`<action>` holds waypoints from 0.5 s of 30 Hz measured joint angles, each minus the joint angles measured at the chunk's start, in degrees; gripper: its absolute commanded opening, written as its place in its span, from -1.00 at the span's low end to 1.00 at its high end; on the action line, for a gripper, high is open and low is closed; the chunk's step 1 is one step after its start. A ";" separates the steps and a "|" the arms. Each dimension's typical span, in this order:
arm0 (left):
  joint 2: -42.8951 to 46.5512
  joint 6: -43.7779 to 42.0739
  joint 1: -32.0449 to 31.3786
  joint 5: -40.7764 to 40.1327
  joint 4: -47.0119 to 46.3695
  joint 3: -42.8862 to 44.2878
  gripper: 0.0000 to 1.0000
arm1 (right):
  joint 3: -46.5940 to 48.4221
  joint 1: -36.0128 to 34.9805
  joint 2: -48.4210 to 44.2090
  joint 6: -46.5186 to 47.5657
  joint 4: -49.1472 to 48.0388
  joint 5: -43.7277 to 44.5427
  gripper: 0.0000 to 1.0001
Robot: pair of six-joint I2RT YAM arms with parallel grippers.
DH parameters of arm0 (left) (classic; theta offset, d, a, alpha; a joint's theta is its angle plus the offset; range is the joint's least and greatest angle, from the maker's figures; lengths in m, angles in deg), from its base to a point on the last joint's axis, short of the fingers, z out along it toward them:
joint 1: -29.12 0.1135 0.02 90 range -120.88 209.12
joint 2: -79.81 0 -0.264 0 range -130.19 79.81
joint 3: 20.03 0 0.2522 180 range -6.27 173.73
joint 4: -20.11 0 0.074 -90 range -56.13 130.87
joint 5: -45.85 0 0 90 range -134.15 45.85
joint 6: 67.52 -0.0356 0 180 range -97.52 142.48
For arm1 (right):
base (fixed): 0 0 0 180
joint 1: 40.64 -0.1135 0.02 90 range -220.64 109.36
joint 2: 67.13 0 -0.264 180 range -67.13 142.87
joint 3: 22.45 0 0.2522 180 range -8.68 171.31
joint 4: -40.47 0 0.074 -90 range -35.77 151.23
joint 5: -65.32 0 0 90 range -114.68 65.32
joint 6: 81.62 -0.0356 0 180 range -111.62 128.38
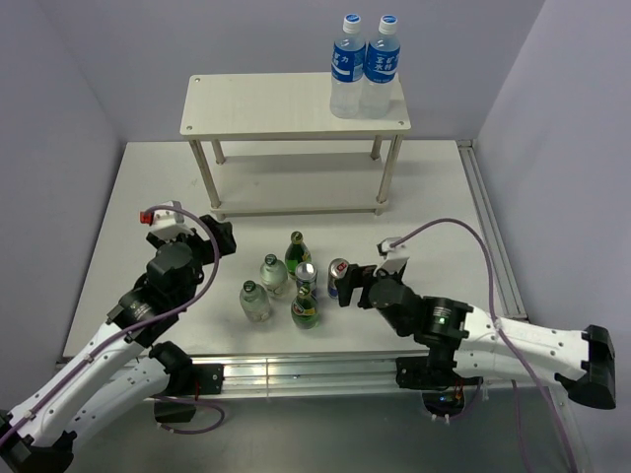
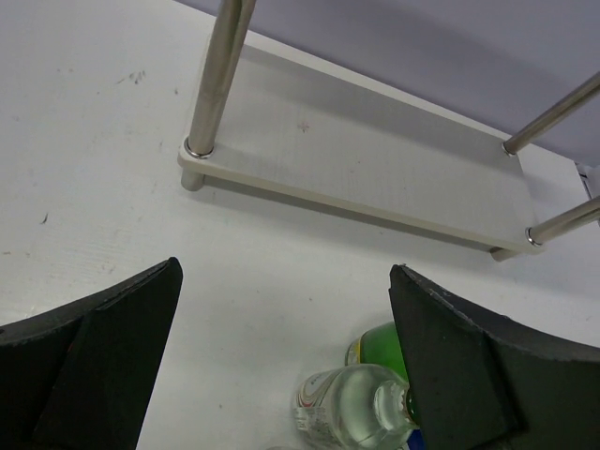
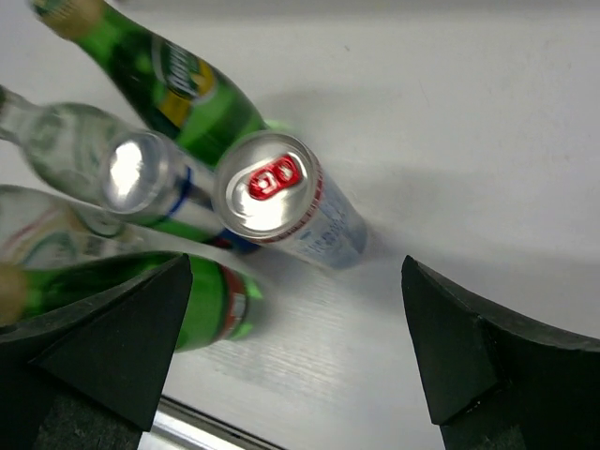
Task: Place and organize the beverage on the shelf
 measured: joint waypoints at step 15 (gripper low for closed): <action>-0.15 -0.37 0.00 2.97 -1.60 -3.34 0.95 | -4.57 -0.44 18.84 -2.89 -16.17 6.05 1.00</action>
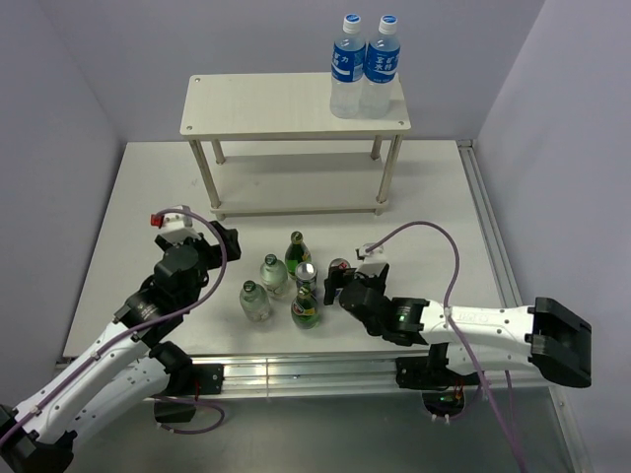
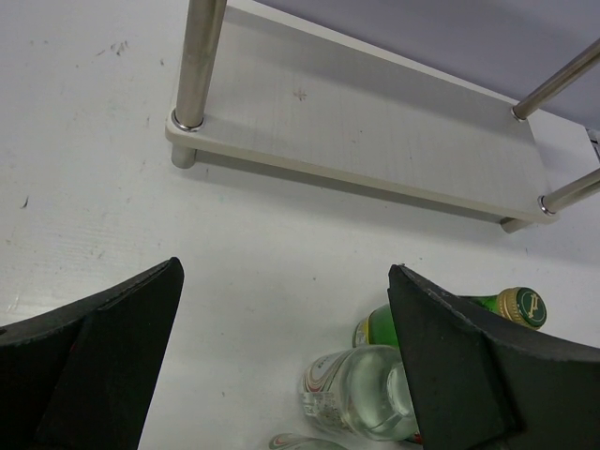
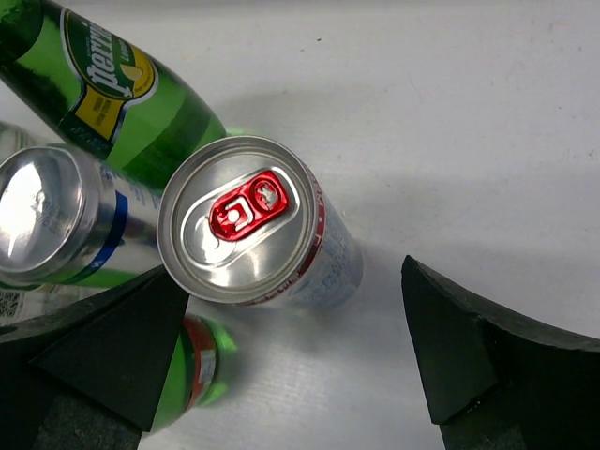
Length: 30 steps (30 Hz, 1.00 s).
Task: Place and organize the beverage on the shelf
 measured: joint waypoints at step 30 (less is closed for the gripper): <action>2.62 -1.46 -0.07 -0.52 -8.76 -10.71 0.94 | 21.11 27.28 18.03 19.47 -20.90 5.57 -1.00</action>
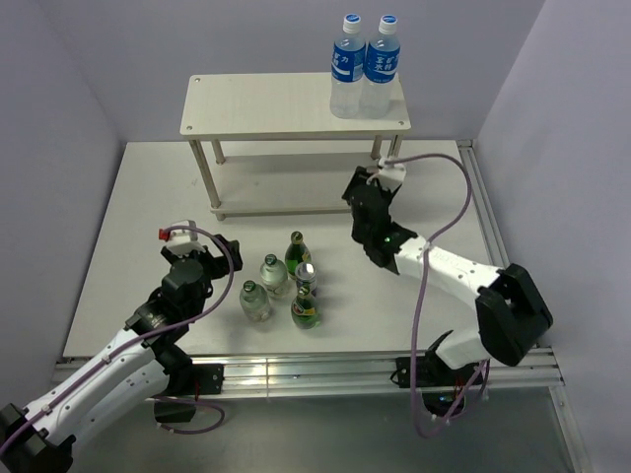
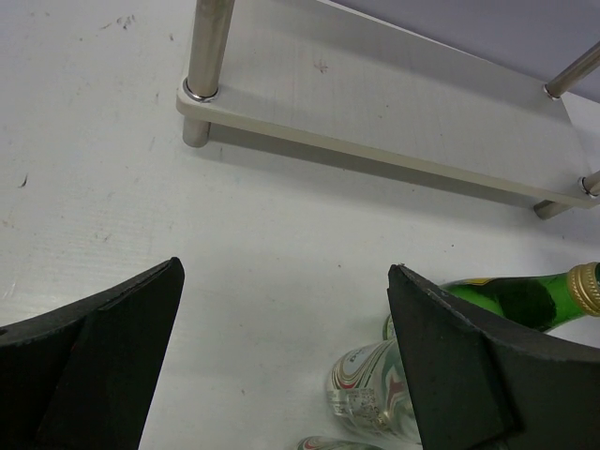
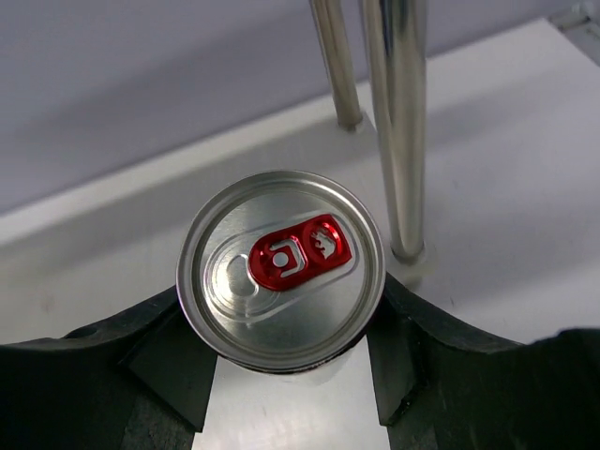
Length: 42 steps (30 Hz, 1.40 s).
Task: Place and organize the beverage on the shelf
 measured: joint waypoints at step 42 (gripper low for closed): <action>2.93 0.20 -0.04 0.07 0.07 -1.07 0.93 | 20.02 7.69 27.89 8.13 -5.42 -5.03 1.00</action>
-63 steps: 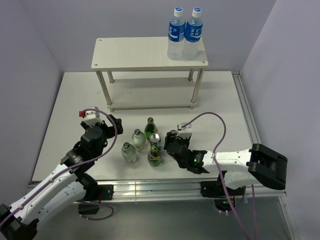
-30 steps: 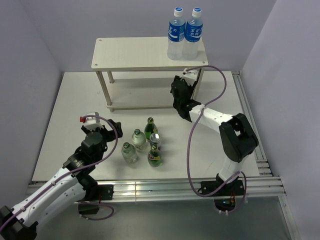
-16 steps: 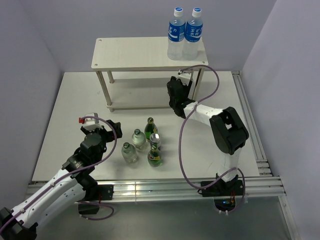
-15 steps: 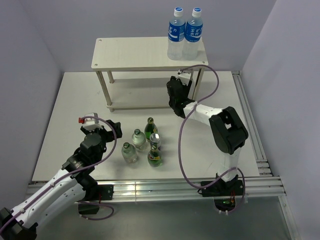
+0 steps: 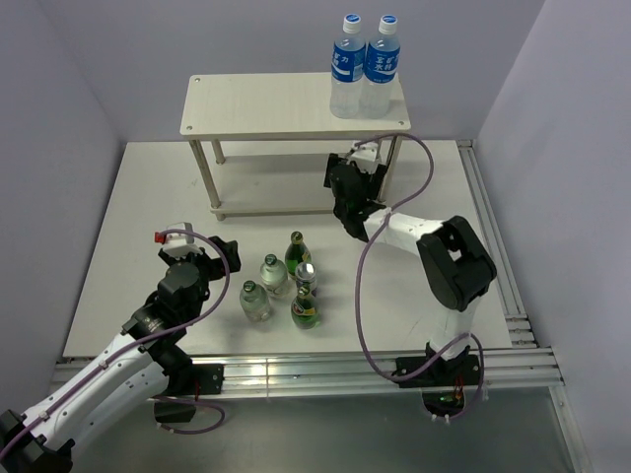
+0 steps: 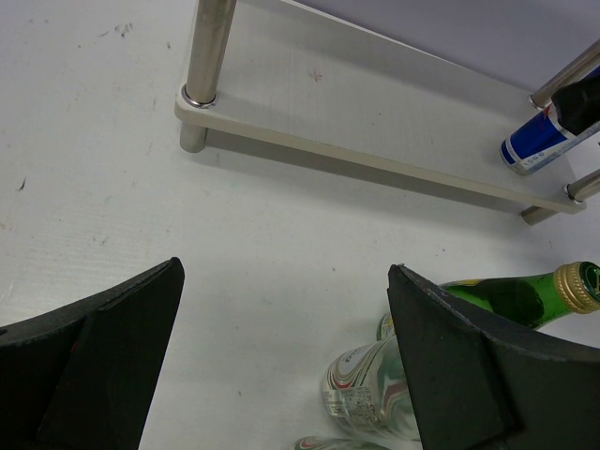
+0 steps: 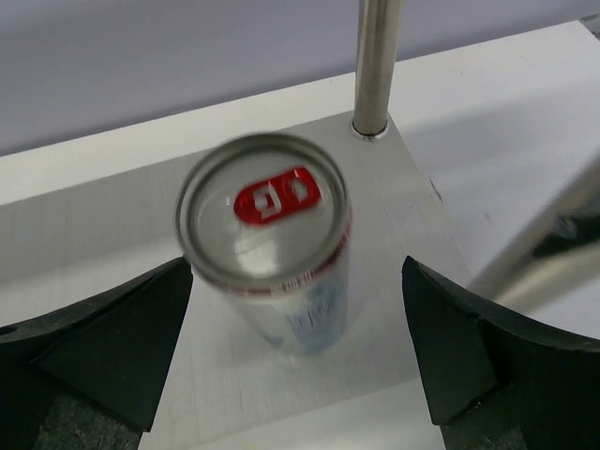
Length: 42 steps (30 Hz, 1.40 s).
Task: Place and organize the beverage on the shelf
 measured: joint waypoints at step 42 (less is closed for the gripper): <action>-3.56 -4.33 -9.49 27.34 -3.39 12.04 0.99 | -23.69 -54.88 -37.97 -74.60 82.01 25.70 1.00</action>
